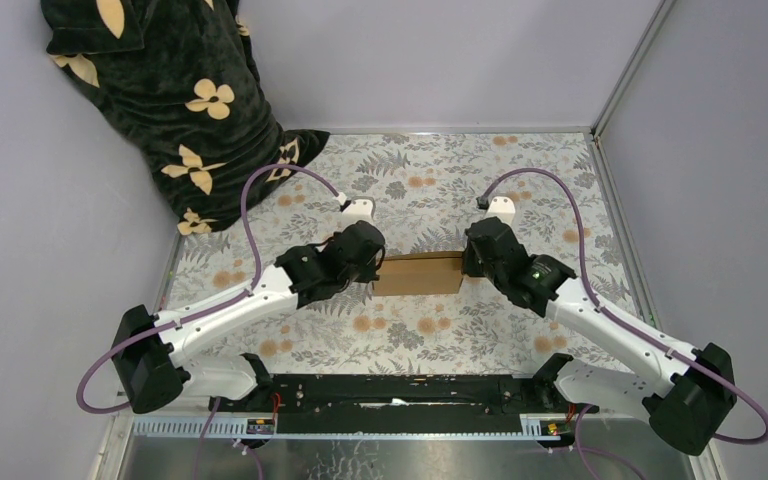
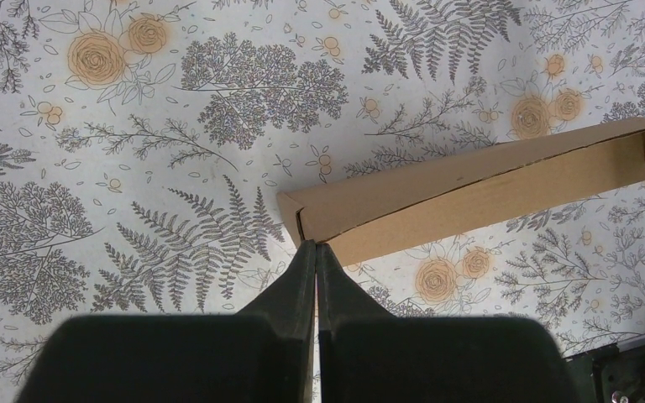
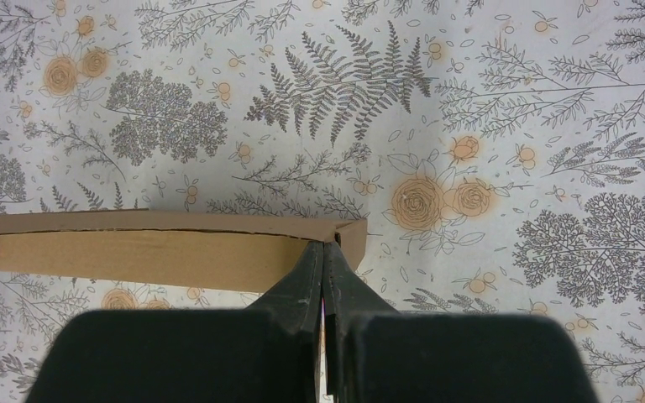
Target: Fold the paper box
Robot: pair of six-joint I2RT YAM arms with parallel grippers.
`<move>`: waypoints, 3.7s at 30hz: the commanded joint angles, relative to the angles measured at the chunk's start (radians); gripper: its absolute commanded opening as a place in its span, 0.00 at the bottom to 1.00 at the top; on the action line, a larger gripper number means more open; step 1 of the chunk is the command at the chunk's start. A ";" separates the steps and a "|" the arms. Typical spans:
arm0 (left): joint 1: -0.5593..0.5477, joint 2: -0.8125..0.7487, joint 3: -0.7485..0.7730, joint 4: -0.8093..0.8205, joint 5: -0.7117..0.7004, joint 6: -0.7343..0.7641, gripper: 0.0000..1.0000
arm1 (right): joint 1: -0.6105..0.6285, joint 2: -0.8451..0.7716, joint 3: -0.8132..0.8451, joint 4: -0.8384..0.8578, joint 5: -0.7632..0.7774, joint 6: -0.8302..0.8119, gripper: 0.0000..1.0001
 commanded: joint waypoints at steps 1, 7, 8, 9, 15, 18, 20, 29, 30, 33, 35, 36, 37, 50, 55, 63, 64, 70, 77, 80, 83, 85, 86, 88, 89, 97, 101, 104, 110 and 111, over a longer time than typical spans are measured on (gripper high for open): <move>-0.034 0.019 -0.012 0.013 0.031 -0.045 0.02 | 0.017 0.014 -0.065 -0.100 -0.044 0.002 0.00; -0.036 0.015 -0.015 0.013 0.023 -0.045 0.02 | 0.018 0.009 -0.084 -0.093 -0.041 0.002 0.00; -0.037 0.016 -0.016 0.013 0.023 -0.046 0.02 | 0.017 0.009 -0.087 -0.092 -0.041 0.001 0.00; -0.036 0.016 -0.016 0.013 0.023 -0.046 0.02 | 0.018 0.009 -0.090 -0.091 -0.041 0.000 0.00; -0.039 0.017 -0.015 0.013 0.020 -0.047 0.02 | 0.020 0.006 -0.100 -0.104 -0.021 -0.010 0.00; -0.041 0.017 -0.015 0.013 0.019 -0.046 0.02 | 0.019 0.001 -0.108 -0.107 -0.015 -0.017 0.00; -0.042 0.018 -0.014 0.013 0.019 -0.046 0.02 | 0.019 -0.002 -0.115 -0.106 -0.015 -0.023 0.00; -0.048 0.017 -0.009 0.011 0.010 -0.038 0.02 | 0.024 -0.036 -0.135 -0.116 -0.018 -0.024 0.00; -0.048 0.018 -0.008 0.011 0.010 -0.037 0.02 | 0.027 -0.039 -0.133 -0.124 -0.019 -0.021 0.00; -0.047 0.018 -0.008 0.011 0.007 -0.031 0.02 | 0.028 -0.052 -0.132 -0.144 -0.018 -0.009 0.00; -0.048 0.018 -0.007 0.011 0.009 -0.030 0.02 | 0.030 -0.064 -0.135 -0.154 -0.018 0.001 0.00; -0.048 0.018 -0.007 0.011 0.010 -0.028 0.02 | 0.032 -0.071 -0.137 -0.158 -0.018 0.005 0.00; -0.048 0.017 -0.008 0.011 0.010 -0.027 0.02 | 0.033 -0.073 -0.138 -0.160 -0.017 0.010 0.00; -0.040 0.036 0.003 0.015 -0.008 0.029 0.03 | 0.065 -0.049 -0.135 -0.177 0.035 0.050 0.00; 0.000 0.038 -0.014 0.034 0.015 0.046 0.03 | 0.067 -0.030 -0.115 -0.193 0.058 0.041 0.00; 0.054 0.058 -0.022 0.076 0.055 0.076 0.03 | 0.067 -0.013 -0.099 -0.199 0.078 0.025 0.00; 0.057 0.065 -0.019 0.082 0.058 0.078 0.03 | 0.067 -0.013 -0.097 -0.200 0.079 0.026 0.00; 0.072 0.102 -0.008 0.103 0.061 0.096 0.03 | 0.067 -0.015 -0.097 -0.204 0.083 0.027 0.00; 0.107 0.127 0.005 0.118 0.067 0.127 0.03 | 0.067 -0.021 -0.094 -0.219 0.095 0.039 0.00; 0.117 0.129 0.007 0.121 0.070 0.136 0.03 | 0.067 -0.019 -0.092 -0.225 0.100 0.043 0.00; 0.126 0.126 0.009 0.119 0.071 0.145 0.03 | 0.067 -0.014 -0.085 -0.237 0.109 0.048 0.00; 0.130 0.121 0.009 0.120 0.075 0.149 0.03 | 0.067 -0.010 -0.078 -0.243 0.116 0.048 0.00; 0.132 0.121 0.010 0.120 0.076 0.151 0.03 | 0.067 -0.008 -0.073 -0.249 0.121 0.049 0.00; 0.135 0.119 0.006 0.122 0.081 0.154 0.03 | 0.067 -0.003 -0.063 -0.260 0.133 0.049 0.00; 0.135 0.117 0.004 0.124 0.084 0.154 0.03 | 0.067 0.001 -0.058 -0.269 0.141 0.051 0.00; 0.136 0.102 -0.001 0.130 0.095 0.158 0.03 | 0.067 0.025 -0.043 -0.308 0.186 0.093 0.00; 0.136 0.091 -0.004 0.131 0.096 0.161 0.03 | 0.073 0.037 -0.043 -0.316 0.199 0.107 0.00; 0.137 0.088 -0.006 0.131 0.100 0.164 0.03 | 0.075 0.046 -0.034 -0.328 0.208 0.112 0.00; 0.142 0.077 -0.016 0.138 0.105 0.167 0.03 | 0.085 0.058 -0.014 -0.359 0.231 0.119 0.00; 0.142 0.075 -0.018 0.137 0.105 0.168 0.03 | 0.087 0.060 -0.011 -0.363 0.236 0.120 0.00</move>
